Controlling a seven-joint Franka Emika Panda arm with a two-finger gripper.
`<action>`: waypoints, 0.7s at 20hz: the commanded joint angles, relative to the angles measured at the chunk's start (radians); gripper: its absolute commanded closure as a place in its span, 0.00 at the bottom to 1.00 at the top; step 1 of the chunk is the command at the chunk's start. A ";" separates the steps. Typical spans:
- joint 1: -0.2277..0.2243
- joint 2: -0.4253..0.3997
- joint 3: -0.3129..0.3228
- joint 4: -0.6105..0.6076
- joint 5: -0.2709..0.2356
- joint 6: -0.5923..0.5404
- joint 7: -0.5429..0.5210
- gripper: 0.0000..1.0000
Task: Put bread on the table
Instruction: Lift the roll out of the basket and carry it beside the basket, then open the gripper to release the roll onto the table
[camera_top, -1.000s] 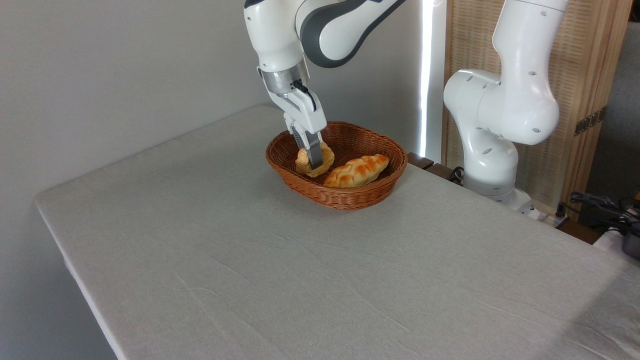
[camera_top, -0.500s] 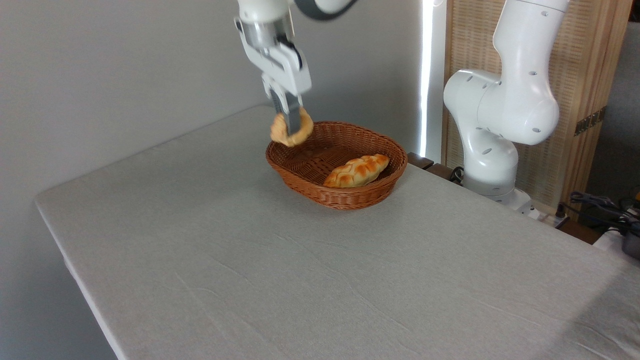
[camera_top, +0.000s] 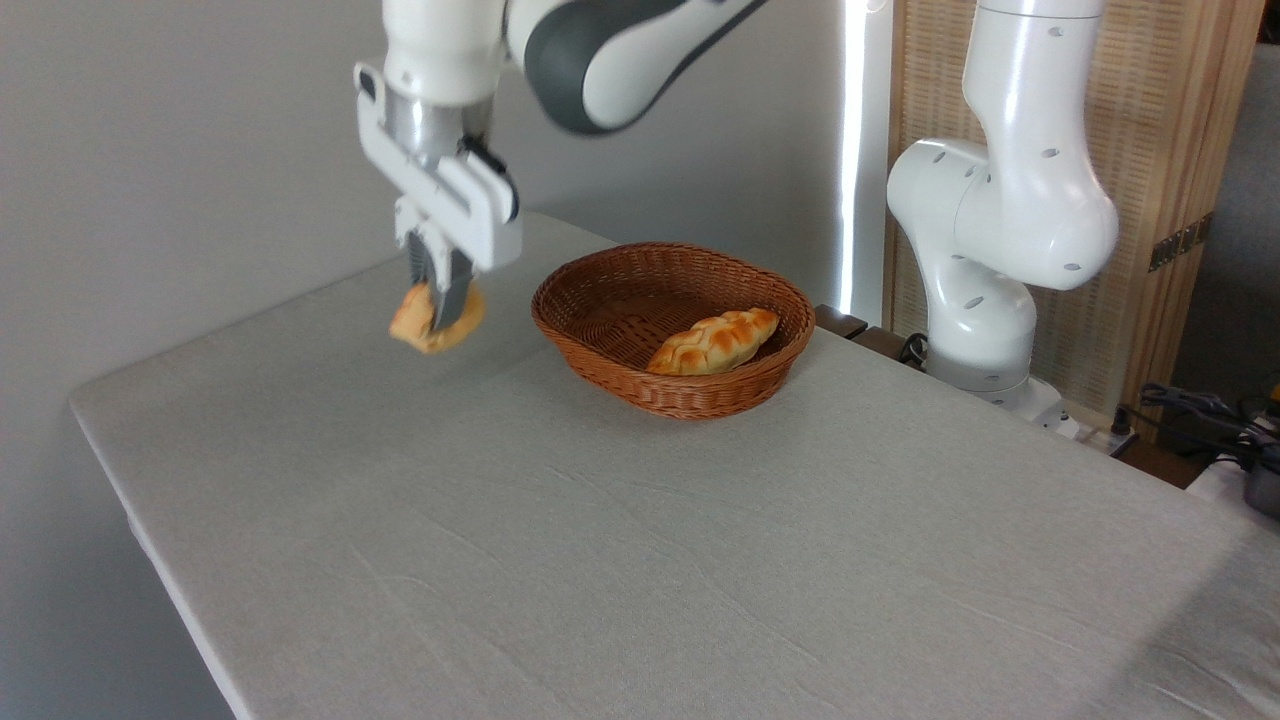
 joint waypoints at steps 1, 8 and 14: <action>-0.017 0.054 0.008 0.026 -0.025 0.050 0.007 0.27; -0.017 0.064 0.008 0.023 -0.023 0.049 0.002 0.00; -0.017 0.059 0.011 0.025 -0.009 0.040 0.004 0.00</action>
